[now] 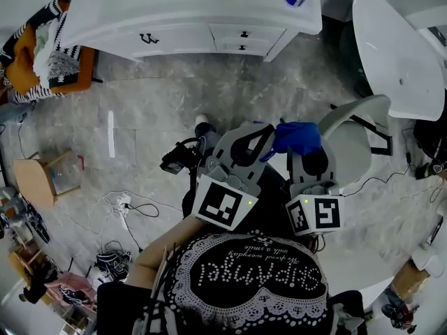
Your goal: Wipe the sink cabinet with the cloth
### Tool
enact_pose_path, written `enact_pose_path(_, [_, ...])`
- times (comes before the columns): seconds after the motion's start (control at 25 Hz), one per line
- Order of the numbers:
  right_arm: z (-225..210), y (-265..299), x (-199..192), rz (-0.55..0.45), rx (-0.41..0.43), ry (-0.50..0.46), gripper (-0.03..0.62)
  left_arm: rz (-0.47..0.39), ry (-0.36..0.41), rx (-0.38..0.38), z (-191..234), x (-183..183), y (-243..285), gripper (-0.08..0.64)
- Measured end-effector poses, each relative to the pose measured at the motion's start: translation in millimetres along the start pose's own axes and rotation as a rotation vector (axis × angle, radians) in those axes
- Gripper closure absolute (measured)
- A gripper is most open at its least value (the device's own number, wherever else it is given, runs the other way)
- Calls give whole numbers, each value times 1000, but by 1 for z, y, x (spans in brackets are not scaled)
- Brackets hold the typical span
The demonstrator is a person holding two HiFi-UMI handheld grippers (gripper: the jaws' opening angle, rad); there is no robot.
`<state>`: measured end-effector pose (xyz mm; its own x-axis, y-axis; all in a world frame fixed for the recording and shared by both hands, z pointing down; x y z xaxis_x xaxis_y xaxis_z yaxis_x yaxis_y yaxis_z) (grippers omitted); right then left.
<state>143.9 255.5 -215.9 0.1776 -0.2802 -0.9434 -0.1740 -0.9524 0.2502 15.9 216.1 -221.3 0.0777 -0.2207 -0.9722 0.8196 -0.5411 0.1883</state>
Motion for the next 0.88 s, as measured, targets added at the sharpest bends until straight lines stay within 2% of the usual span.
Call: enact_pose_path(0.88, [1, 13, 2, 9, 5, 1, 477, -5, 0, 25, 13, 4, 4, 557])
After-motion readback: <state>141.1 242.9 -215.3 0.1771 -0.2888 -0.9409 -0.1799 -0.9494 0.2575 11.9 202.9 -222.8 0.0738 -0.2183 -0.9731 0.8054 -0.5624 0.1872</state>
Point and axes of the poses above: the fingertips, and each gripper's own axes: y forward along the fingers, z to its left, x out of its top, the point moved 7 cm from there along -y, backward along the fingers, and after that the axes turned 8 degrees about -z, right-handed, at the moved point
